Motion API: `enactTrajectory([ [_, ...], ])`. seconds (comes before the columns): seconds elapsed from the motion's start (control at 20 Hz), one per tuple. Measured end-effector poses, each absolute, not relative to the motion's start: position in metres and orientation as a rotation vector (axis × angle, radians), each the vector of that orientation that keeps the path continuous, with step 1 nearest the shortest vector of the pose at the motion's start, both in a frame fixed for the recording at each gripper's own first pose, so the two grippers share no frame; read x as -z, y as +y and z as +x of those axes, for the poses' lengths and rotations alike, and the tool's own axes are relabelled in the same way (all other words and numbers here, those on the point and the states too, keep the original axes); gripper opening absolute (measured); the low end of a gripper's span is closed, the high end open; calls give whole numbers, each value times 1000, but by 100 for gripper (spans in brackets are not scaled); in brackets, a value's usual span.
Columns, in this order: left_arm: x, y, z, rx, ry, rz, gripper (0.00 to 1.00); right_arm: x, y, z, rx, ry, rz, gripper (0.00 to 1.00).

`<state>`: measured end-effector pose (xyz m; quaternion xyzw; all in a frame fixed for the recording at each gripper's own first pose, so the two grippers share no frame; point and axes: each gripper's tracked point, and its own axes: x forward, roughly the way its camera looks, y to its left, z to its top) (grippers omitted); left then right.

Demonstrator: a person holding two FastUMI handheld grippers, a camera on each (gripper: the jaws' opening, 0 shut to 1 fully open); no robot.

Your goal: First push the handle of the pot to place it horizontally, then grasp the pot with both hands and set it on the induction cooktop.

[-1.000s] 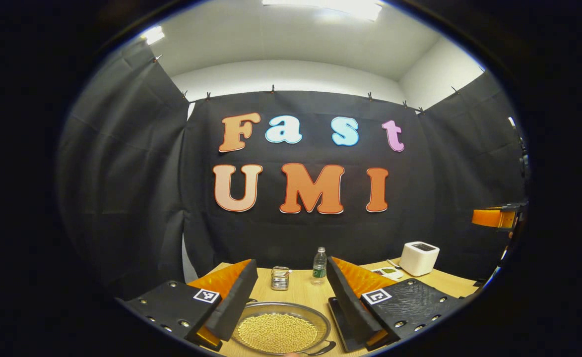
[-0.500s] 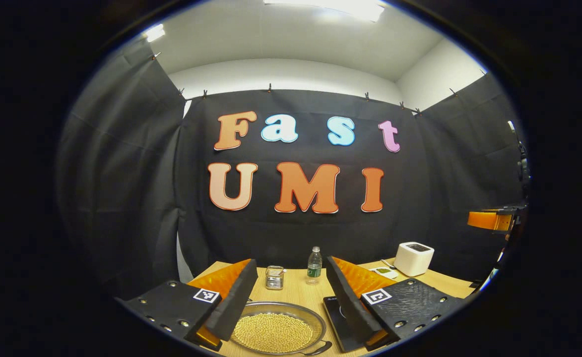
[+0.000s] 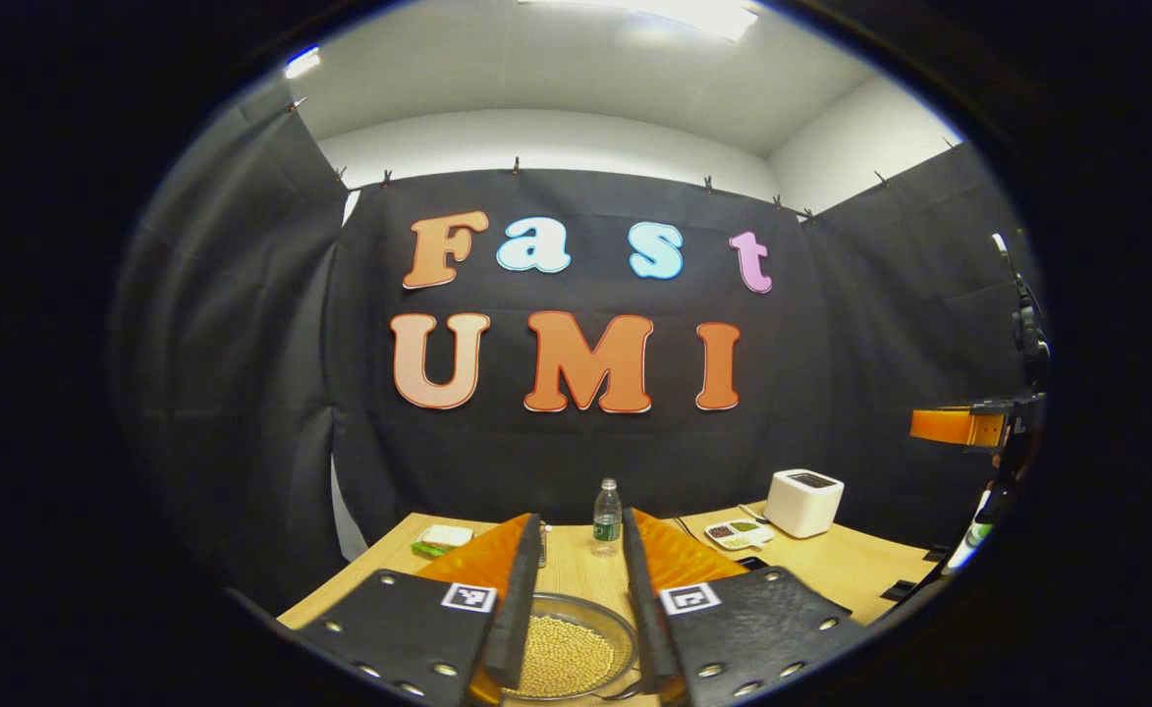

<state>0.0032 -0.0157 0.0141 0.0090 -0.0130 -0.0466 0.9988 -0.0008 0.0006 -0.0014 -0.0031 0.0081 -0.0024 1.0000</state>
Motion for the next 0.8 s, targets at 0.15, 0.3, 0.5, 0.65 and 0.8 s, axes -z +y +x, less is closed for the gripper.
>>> enactTrajectory([
  [0.15,-8,-19,6,110,-4,18,14,3,1,-1,2,16,-7,99],
  [0.3,0,-30,1,145,4,41,2,3,1,0,1,17,-7,94],
  [0.5,18,-33,-2,173,42,22,2,5,2,0,-2,23,-4,99],
  [0.65,35,-24,-7,167,79,21,2,6,1,0,0,27,-3,99],
  [0.8,59,-23,-12,177,135,26,2,5,2,-1,-1,27,-3,94],
])
